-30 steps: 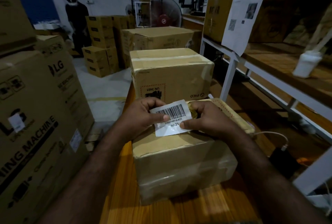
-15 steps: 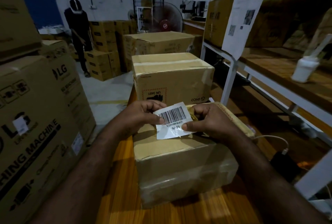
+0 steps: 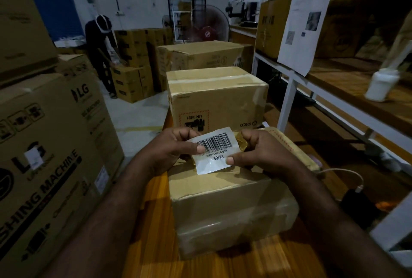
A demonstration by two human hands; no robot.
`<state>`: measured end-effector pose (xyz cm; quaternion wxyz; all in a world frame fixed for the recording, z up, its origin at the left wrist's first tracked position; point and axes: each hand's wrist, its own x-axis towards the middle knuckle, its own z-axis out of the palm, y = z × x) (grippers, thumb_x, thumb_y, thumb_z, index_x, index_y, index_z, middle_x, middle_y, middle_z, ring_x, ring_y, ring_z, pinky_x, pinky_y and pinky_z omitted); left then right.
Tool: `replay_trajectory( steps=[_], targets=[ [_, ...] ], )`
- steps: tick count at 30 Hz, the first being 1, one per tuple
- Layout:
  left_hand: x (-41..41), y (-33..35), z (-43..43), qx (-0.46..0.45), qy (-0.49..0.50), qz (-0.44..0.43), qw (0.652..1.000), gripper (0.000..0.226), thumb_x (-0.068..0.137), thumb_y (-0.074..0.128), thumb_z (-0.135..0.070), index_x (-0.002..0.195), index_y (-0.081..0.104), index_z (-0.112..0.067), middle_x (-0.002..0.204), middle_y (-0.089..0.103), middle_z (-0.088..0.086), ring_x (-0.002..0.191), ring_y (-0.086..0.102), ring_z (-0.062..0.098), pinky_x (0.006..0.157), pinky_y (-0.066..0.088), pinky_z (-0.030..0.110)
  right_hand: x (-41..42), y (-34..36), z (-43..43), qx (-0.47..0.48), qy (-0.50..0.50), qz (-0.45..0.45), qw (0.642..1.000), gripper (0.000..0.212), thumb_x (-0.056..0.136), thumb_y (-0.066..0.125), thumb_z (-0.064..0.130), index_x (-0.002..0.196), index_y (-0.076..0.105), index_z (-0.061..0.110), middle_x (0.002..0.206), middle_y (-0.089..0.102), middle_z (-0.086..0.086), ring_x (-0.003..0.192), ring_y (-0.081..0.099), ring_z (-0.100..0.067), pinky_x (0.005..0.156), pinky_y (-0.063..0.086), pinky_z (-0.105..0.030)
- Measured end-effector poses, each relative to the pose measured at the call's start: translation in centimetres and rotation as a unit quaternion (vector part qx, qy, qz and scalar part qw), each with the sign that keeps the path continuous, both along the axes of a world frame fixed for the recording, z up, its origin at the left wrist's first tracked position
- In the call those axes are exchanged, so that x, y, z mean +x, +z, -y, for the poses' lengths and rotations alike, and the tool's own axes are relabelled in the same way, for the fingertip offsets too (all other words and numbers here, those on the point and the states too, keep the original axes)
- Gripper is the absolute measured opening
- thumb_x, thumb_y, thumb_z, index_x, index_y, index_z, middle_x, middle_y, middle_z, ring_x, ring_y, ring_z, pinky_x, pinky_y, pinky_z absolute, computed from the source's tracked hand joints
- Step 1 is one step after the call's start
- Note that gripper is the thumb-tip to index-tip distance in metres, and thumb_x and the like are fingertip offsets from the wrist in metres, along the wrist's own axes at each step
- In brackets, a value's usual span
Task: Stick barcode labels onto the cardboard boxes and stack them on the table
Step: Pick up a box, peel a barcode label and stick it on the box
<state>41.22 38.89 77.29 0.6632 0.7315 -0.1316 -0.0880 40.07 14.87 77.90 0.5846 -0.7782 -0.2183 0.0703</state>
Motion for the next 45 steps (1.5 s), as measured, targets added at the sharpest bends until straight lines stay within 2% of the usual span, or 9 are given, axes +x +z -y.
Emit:
replay_trajectory(
  steps=[5,14,21,26,30,32,37,40,45],
  targets=[
    [-0.2,0.2,0.1,-0.008,0.004,-0.001,1.000,0.031,0.059,0.085,-0.011,0.083,0.065,-0.008,0.083,0.076,0.006,0.080,0.070,0.026,0.070,0.052,0.037,-0.4,0.1,-0.1,0.000,0.001,-0.001,1.000,0.021,0.078,0.078,0.008,0.096,0.074,0.017,0.092,0.077,-0.007,0.067,0.067,-0.020,0.052,0.049,-0.026],
    [-0.8,0.6,1.1,0.004,0.011,0.000,1.000,0.041,0.076,0.077,-0.018,0.115,0.067,-0.014,0.111,0.075,0.008,0.107,0.069,0.032,0.093,0.055,0.046,-0.1,-0.2,0.4,0.113,-0.034,-0.002,0.993,0.012,0.078,0.075,0.019,0.089,0.076,0.014,0.081,0.074,-0.018,0.062,0.065,-0.023,0.051,0.046,-0.027],
    [-0.1,1.0,3.2,-0.094,0.184,0.001,0.978,0.019,0.096,0.061,-0.016,0.111,0.070,-0.008,0.086,0.075,0.010,0.072,0.068,0.020,0.068,0.055,0.036,0.8,-1.0,-0.4,0.122,-0.139,0.020,0.983,0.041,0.082,0.065,0.049,0.107,0.070,0.017,0.084,0.073,-0.011,0.065,0.062,-0.020,0.054,0.046,-0.027],
    [1.2,0.7,4.8,-0.070,0.289,0.057,0.953,0.013,0.095,0.062,-0.018,0.105,0.072,-0.019,0.097,0.076,0.001,0.084,0.073,0.014,0.071,0.060,0.035,-0.8,-0.9,-1.2,-0.198,-0.198,0.134,0.950,0.034,0.091,0.059,0.049,0.118,0.065,0.030,0.101,0.064,0.020,0.087,0.060,-0.001,0.076,0.053,-0.029],
    [2.0,0.1,5.1,-0.017,0.312,0.076,0.947,0.009,0.095,0.062,-0.019,0.100,0.070,-0.020,0.096,0.074,-0.002,0.088,0.071,0.017,0.074,0.060,0.041,-4.9,-1.2,-4.0,-0.439,-0.073,0.210,0.871,0.058,0.096,0.037,0.059,0.133,0.055,0.018,0.144,0.050,-0.003,0.132,0.043,-0.020,0.114,0.031,-0.038],
    [2.1,-0.1,5.2,0.003,0.302,0.076,0.950,0.011,0.096,0.061,-0.019,0.102,0.069,-0.017,0.097,0.074,-0.001,0.088,0.071,0.015,0.072,0.059,0.038,-6.1,-1.4,-5.0,-0.453,-0.054,0.204,0.866,0.067,0.098,0.027,0.061,0.145,0.042,0.014,0.157,0.033,-0.007,0.146,0.025,-0.021,0.120,0.016,-0.037],
    [2.7,-0.2,5.5,-0.001,0.256,0.053,0.965,0.014,0.096,0.060,-0.014,0.106,0.070,-0.013,0.102,0.076,0.005,0.091,0.073,0.020,0.081,0.060,0.044,-2.6,-0.8,-6.1,-0.460,-0.025,0.166,0.872,0.059,0.101,0.023,0.050,0.139,0.046,0.011,0.152,0.037,-0.010,0.142,0.029,-0.022,0.117,0.019,-0.052],
    [2.5,-0.3,5.8,0.044,0.261,0.075,0.961,0.019,0.096,0.060,-0.017,0.111,0.071,-0.016,0.105,0.075,0.001,0.094,0.071,0.015,0.084,0.059,0.040,-0.6,-1.6,-7.1,-0.489,-0.024,0.162,0.857,0.066,0.098,0.024,0.049,0.154,0.022,0.015,0.165,0.009,-0.006,0.151,0.005,-0.019,0.120,0.005,-0.055],
    [2.5,-0.8,6.4,0.125,0.311,0.114,0.935,0.020,0.096,0.060,-0.027,0.112,0.069,-0.020,0.102,0.072,-0.005,0.091,0.067,0.014,0.067,0.051,0.027,-5.3,-1.5,-5.1,-0.430,-0.027,0.244,0.869,0.052,0.102,0.030,0.042,0.145,0.042,0.016,0.154,0.039,-0.006,0.143,0.030,-0.020,0.120,0.018,-0.041]
  ],
)
